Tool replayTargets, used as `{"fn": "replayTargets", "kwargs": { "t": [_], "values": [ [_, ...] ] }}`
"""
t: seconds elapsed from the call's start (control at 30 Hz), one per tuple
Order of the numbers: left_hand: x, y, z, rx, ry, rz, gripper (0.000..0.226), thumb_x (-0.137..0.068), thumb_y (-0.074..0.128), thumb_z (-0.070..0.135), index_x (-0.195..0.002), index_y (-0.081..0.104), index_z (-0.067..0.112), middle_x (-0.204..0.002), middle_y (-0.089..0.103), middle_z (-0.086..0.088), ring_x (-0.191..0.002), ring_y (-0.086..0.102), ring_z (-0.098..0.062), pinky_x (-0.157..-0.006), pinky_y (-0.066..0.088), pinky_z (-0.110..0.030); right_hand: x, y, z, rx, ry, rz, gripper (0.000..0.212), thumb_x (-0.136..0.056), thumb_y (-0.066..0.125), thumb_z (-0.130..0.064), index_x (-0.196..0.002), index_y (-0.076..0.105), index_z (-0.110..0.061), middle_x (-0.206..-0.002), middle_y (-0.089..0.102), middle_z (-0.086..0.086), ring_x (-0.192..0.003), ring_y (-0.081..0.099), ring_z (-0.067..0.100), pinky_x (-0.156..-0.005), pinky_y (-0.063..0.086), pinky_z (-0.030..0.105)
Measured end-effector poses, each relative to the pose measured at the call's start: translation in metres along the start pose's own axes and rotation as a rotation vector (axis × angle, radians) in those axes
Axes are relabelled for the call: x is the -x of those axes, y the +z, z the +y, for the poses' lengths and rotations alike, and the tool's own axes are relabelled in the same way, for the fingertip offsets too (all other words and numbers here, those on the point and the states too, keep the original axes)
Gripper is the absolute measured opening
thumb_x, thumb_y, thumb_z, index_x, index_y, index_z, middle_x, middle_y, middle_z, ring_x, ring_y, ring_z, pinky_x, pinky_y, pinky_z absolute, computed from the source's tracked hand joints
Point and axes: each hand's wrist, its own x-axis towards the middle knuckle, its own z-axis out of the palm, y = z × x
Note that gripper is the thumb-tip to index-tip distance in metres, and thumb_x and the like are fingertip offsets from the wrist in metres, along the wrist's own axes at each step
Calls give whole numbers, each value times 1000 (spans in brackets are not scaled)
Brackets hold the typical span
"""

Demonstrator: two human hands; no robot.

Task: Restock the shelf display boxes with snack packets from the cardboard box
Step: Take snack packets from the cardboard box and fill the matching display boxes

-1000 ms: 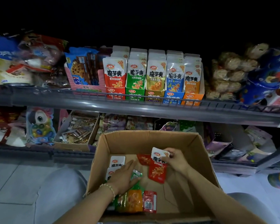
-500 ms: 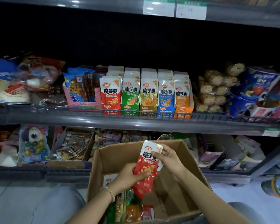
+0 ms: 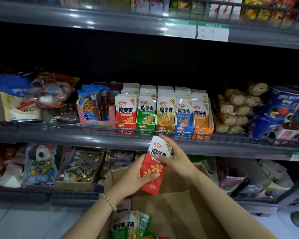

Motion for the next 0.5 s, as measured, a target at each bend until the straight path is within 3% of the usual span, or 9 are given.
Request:
{"fn": "replayTargets", "kwargs": {
  "t": [0.13, 0.27, 0.4, 0.5],
  "values": [
    [-2, -22, 21, -74, 62, 120, 57, -69, 73, 46, -119, 45, 43, -114, 64, 14, -103, 63, -3, -85, 55, -28, -24, 6, -27, -88, 78, -67, 60, -82, 69, -13, -131, 47, -40, -122, 55, 5, -102, 63, 19, -76, 57, 31],
    [-9, -47, 36, -78, 107, 202, 46, -71, 70, 45, -110, 45, 47, -108, 62, 19, -97, 64, 0, -76, 55, -22, -47, 12, -52, -106, 68, -180, 60, -83, 66, -6, -129, 47, -41, -121, 57, 3, -104, 64, 19, -81, 57, 37],
    [-23, -73, 41, -149, 139, 256, 44, -78, 63, 50, -116, 42, 48, -118, 59, 17, -97, 63, 3, -78, 55, -22, -71, 23, -75, 22, -116, -179, 65, -83, 64, 5, -128, 44, -37, -121, 53, -8, -102, 65, 18, -75, 59, 32],
    [-36, -94, 36, -389, 195, 457, 50, -88, 56, 45, -132, 37, 33, -124, 45, 17, -97, 53, 8, -80, 51, -19, -92, 27, -87, 77, -335, -48, 64, -84, 65, 2, -129, 45, -39, -132, 47, -1, -108, 62, 21, -77, 59, 34]
  ]
}}
